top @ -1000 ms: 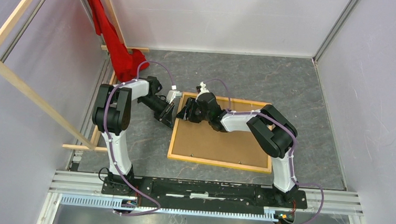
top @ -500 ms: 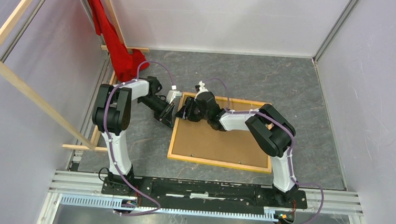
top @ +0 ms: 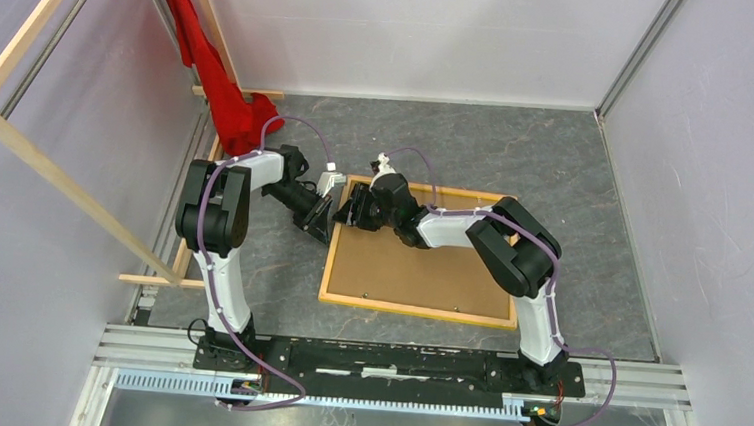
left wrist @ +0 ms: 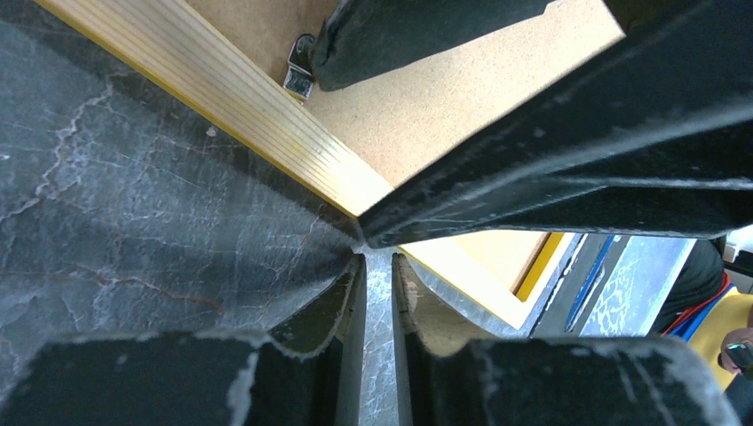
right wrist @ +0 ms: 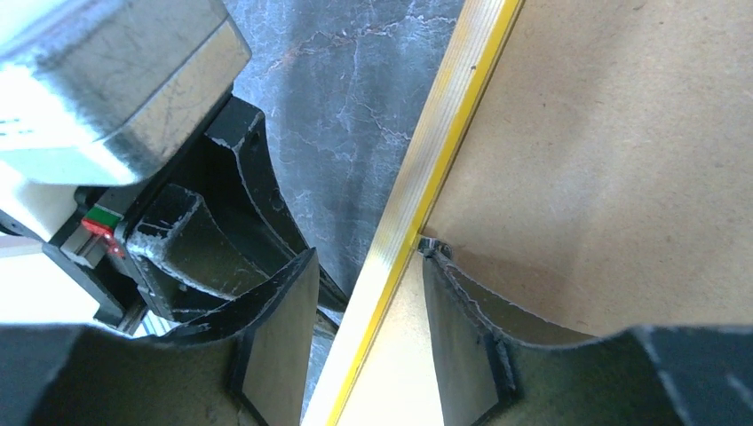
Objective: Put the photo into the frame
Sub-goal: Install the photo frame at the center of the board, then turn over the photo frame at the center of the board.
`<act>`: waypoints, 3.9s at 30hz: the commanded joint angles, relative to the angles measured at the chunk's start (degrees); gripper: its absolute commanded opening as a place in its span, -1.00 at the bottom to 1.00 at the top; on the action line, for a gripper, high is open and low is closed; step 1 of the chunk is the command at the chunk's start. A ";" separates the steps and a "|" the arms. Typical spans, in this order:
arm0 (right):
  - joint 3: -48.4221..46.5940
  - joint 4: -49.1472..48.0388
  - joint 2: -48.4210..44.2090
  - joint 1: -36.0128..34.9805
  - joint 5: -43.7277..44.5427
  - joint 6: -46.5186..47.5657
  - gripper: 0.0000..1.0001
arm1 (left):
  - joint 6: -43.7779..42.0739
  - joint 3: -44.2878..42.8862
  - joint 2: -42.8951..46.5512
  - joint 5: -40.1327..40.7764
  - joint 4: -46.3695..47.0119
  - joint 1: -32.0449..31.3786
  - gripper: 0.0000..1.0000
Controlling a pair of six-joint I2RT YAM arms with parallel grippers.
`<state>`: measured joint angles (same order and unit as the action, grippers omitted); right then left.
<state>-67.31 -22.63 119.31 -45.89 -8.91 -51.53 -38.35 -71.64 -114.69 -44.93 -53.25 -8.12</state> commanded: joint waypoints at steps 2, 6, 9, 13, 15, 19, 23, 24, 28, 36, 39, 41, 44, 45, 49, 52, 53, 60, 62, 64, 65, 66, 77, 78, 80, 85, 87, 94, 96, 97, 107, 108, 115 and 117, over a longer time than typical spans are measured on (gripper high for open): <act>3.34 0.87 -7.57 0.32 1.52 7.10 0.12 | -1.59 -3.15 2.69 0.83 -2.13 0.65 -0.45; 10.52 2.62 -18.30 0.19 0.51 18.77 0.25 | -2.95 -3.97 5.10 2.60 -3.81 1.00 -0.18; 16.64 6.78 -25.99 -0.60 -2.50 27.83 0.35 | -5.02 -3.83 7.53 3.37 -5.49 1.00 -0.04; 22.67 17.14 -36.40 -5.03 -0.76 40.73 0.44 | -9.17 -1.27 12.16 3.55 -7.75 0.79 0.09; 25.83 20.70 -40.34 -7.44 0.20 44.19 0.46 | -10.45 0.78 14.82 4.94 -7.94 0.30 0.11; 31.92 24.12 -46.46 -12.61 2.99 48.38 0.46 | -12.48 4.21 19.14 6.51 -9.42 -0.26 0.14; 32.88 27.33 -47.46 -16.53 6.49 49.94 0.42 | -14.37 6.47 22.45 7.18 -11.59 -0.49 0.17; 32.59 28.29 -47.12 -17.68 8.01 50.32 0.41 | -14.63 7.14 23.43 7.29 -11.75 -0.57 0.18; 31.37 30.88 -45.06 -20.93 13.31 51.08 0.34 | -18.97 11.18 29.13 7.75 -13.37 -0.97 0.60; 31.70 31.22 -43.74 -23.84 15.90 51.09 0.15 | -21.95 14.40 38.00 11.02 -12.42 -1.46 0.70; 32.13 31.21 -43.70 -24.26 16.85 51.02 0.04 | -22.49 15.41 41.05 11.28 -10.71 -1.70 0.86; 32.10 31.07 -43.57 -24.27 17.30 51.07 -0.08 | -22.99 16.38 43.39 12.23 -8.87 -2.44 0.95; 31.73 30.81 -42.75 -24.25 17.02 51.09 -0.18 | -23.52 18.28 47.06 14.35 -4.86 -3.94 0.99; 31.42 30.85 -42.23 -24.29 16.87 51.08 -0.21 | -23.67 18.70 48.01 14.83 -4.12 -4.44 1.00; 31.19 30.95 -40.69 -24.47 16.64 52.65 -0.22 | -23.77 19.33 49.74 15.45 -3.39 -6.27 1.00; 31.53 30.80 -40.09 -24.53 16.80 52.76 -0.23 | -24.18 19.74 50.45 15.44 -3.17 -7.30 1.00; 31.44 30.73 -39.79 -24.48 16.92 52.92 -0.27 | -24.33 20.00 50.92 15.40 -2.97 -7.81 1.00; 27.93 30.41 -40.37 -24.42 18.97 52.38 -0.93 | -26.89 24.15 57.23 13.52 0.40 -10.31 1.00; 25.52 30.70 -40.34 -24.17 18.63 52.06 -0.96 | -28.39 25.89 59.84 13.32 2.41 -11.11 1.00; 22.36 31.53 -40.07 -23.46 17.16 51.73 -0.98 | -30.23 27.09 61.80 13.26 3.21 -11.65 1.00; 20.51 32.04 -39.93 -22.96 15.74 51.62 -0.99 | -31.42 27.65 62.68 13.20 3.33 -11.85 1.00; 18.88 32.33 -39.88 -22.32 14.07 51.62 -0.99 | -33.04 28.59 63.94 13.22 3.54 -12.02 1.00; 7.39 36.31 -37.88 -16.36 0.10 47.70 -1.00 | -57.53 42.55 87.10 12.08 17.78 -12.62 1.00; 6.81 36.55 -37.79 -15.79 -0.84 47.29 -1.00 | -58.89 42.91 87.21 11.97 17.90 -12.62 1.00; 5.24 37.29 -37.48 -15.03 -2.41 46.72 -1.00 | -60.53 43.43 86.54 12.30 19.55 -12.61 1.00; 3.11 38.50 -37.28 -13.52 -4.72 45.98 -1.00 | -62.31 42.95 83.37 12.78 20.82 -12.69 0.99; 2.60 38.32 -37.35 -12.59 -6.01 45.30 -1.00 | -63.08 42.34 81.94 13.14 20.56 -12.70 0.97; 0.41 39.22 -37.36 -11.97 -8.00 44.74 -1.00 | -63.66 43.81 78.76 14.92 28.52 -12.91 0.80; 0.08 39.56 -37.49 -11.81 -8.31 44.76 -1.00 | -62.32 43.32 77.13 15.94 32.28 -13.32 0.65; -0.11 39.72 -37.49 -11.77 -8.36 44.74 -1.00 | -61.99 42.62 76.03 16.57 32.70 -13.46 0.57; -3.60 43.37 -38.47 -10.56 -7.05 45.35 -0.65 | -61.60 40.41 72.27 19.24 37.08 -15.18 -0.08; -3.68 43.98 -38.90 -10.46 -5.57 46.26 -0.43 | -60.99 39.98 72.28 19.26 37.03 -15.31 -0.10; -1.80 47.35 -43.66 -10.86 -0.65 56.24 0.96 | -58.01 33.99 70.28 18.88 30.59 -15.30 -0.25; -0.67 47.14 -45.34 -12.07 2.18 57.78 0.96 | -57.55 32.48 69.67 18.53 28.77 -15.30 -0.26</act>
<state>-67.92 24.97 78.02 -56.58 -11.16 0.69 -98.15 -33.39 -44.75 -25.54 -24.27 -23.20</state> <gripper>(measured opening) 0.975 0.383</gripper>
